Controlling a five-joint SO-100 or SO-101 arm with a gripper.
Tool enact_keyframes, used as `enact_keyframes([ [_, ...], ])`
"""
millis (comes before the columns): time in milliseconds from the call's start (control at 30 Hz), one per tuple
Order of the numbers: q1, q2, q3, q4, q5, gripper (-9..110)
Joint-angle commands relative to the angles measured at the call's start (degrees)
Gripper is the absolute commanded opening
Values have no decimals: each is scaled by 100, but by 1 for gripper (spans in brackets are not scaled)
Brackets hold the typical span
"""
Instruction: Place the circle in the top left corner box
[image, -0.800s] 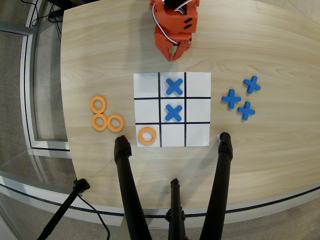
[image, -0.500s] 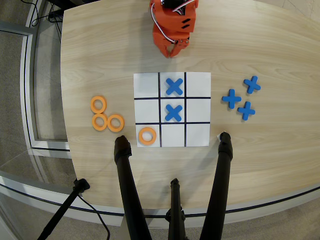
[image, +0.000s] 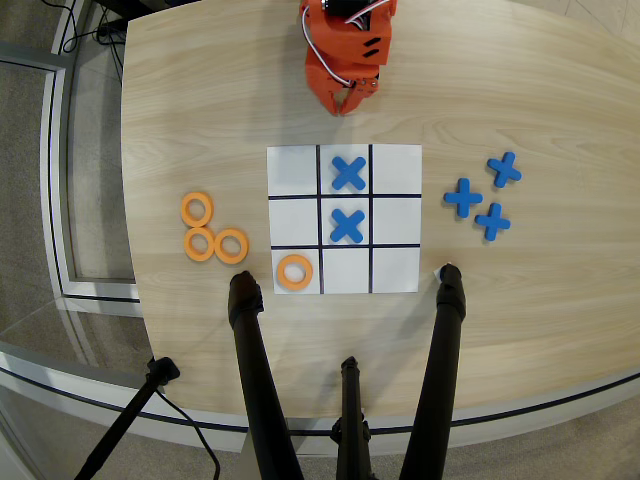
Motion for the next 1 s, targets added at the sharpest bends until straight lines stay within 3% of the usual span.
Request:
enact_keyframes([
  [0,9,-35,-149,70,-44,0],
  [433,193,-527,-519,53,-246,2],
  [633,668,-1758,-1951,-272,-290,11],
  [967,1564,-4333,-4430,-1248,-237,11],
])
